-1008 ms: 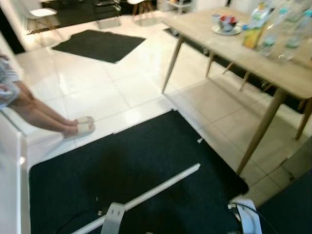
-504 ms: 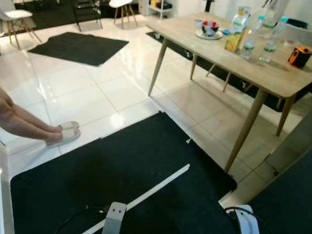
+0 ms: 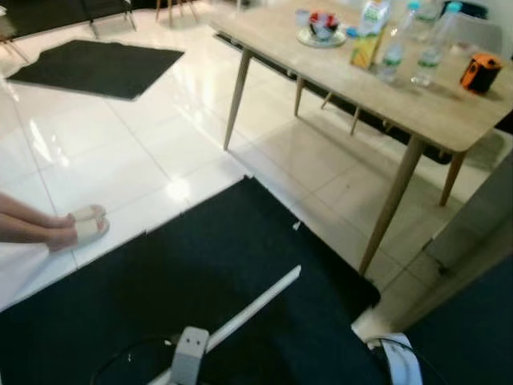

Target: Restocking fridge

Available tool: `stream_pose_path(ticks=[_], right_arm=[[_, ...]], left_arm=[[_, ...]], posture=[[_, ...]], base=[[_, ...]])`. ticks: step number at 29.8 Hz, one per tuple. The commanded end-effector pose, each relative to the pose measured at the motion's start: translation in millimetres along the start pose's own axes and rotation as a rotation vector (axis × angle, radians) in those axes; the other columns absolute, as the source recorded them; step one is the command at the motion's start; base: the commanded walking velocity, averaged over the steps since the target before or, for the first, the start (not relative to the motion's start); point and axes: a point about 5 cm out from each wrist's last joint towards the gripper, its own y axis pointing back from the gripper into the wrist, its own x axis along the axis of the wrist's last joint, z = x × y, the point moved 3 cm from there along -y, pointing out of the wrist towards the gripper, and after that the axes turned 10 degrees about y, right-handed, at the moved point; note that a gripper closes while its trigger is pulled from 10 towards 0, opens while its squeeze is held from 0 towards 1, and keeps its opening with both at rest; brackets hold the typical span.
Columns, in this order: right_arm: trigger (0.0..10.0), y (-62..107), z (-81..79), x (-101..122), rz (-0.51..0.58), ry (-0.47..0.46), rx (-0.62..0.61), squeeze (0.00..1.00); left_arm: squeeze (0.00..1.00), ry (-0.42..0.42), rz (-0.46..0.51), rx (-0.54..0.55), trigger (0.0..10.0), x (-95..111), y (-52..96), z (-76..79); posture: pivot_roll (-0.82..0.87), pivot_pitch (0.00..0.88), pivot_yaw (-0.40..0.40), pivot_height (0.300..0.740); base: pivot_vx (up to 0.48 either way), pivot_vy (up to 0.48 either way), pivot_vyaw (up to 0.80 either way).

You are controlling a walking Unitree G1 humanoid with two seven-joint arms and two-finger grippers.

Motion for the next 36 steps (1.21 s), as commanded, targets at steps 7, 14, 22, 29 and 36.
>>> stream_pose_path(ticks=[7, 14, 22, 29, 36], right_arm=[[10.0, -1.9, -6.1, 6.9, 0.018, -0.017, 0.011, 0.0], [10.0, -2.1, -7.4, 5.7, 0.005, -0.009, 0.017, 0.0], [10.0, -2.1, -7.2, 6.0, 0.008, -0.011, 0.015, 0.0], [10.0, -2.2, -8.0, 7.2, 0.015, -0.01, 0.016, 0.0], [10.0, -2.2, -7.6, 6.9, 0.012, -0.004, 0.015, 0.0]], left_arm=[[0.0, -0.003, -0.04, 0.016, 10.0, -12.8, 3.2, -6.3], [0.0, -0.005, -0.043, 0.014, 10.0, -13.4, 3.2, -5.9], [0.0, -0.007, -0.044, 0.013, 10.0, -13.9, 3.2, -5.5], [0.0, -0.013, -0.045, 0.013, 10.0, -13.5, 3.3, -6.3], [0.0, -0.011, -0.047, 0.015, 10.0, -14.1, 3.2, -5.9]], posture=[[-0.01, 0.032, -0.006, 0.74], [-0.01, 0.032, -0.008, 0.74], [-0.01, 0.032, -0.008, 0.74], [-0.01, 0.033, -0.007, 0.74], [-0.01, 0.029, -0.009, 0.74]], base=[[0.374, 0.0, 0.0], [0.365, 0.0, -0.43], [0.362, 0.0, -0.57], [0.355, 0.0, 0.0], [0.346, 0.0, 0.0]])
